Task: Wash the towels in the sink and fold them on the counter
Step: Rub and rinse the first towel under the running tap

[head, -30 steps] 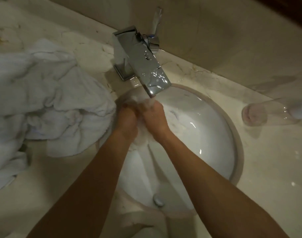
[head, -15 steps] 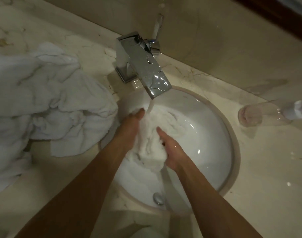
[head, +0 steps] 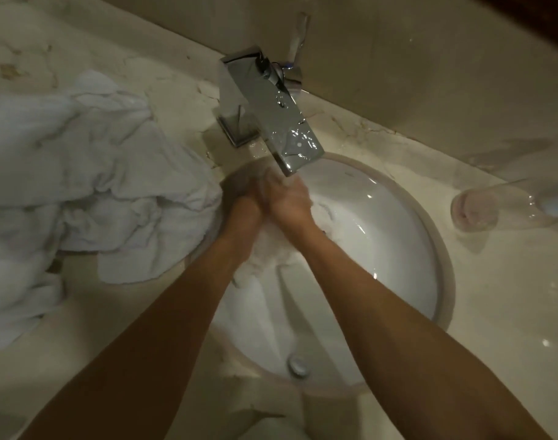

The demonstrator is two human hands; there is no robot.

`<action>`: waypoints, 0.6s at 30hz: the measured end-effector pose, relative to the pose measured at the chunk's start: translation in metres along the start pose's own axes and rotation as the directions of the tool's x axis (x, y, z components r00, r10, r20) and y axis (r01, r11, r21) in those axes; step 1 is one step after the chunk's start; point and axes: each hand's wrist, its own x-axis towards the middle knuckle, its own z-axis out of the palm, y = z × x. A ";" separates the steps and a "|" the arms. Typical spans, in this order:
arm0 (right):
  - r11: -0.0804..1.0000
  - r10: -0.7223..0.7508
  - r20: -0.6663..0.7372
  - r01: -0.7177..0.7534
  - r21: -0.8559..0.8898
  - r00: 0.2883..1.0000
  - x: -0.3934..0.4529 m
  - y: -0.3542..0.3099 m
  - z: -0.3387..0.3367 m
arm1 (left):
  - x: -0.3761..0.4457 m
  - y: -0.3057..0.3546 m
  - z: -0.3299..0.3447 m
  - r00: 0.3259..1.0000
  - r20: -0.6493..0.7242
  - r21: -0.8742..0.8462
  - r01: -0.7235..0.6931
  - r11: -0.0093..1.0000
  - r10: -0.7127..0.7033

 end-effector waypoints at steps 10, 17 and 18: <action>0.980 0.165 -0.142 -0.146 0.135 0.976 0.018 0.019 -0.020 | -0.006 0.024 0.030 0.995 -0.002 0.407 -0.086 0.909 0.095; 0.944 0.201 -0.056 -0.178 0.277 0.978 -0.007 0.008 -0.003 | -0.003 0.007 0.007 0.965 -0.101 0.739 -0.089 0.668 0.240; 0.937 0.247 -0.135 -0.201 0.285 0.960 -0.006 0.013 -0.005 | -0.010 0.004 0.011 0.975 -0.042 0.748 -0.115 0.653 0.220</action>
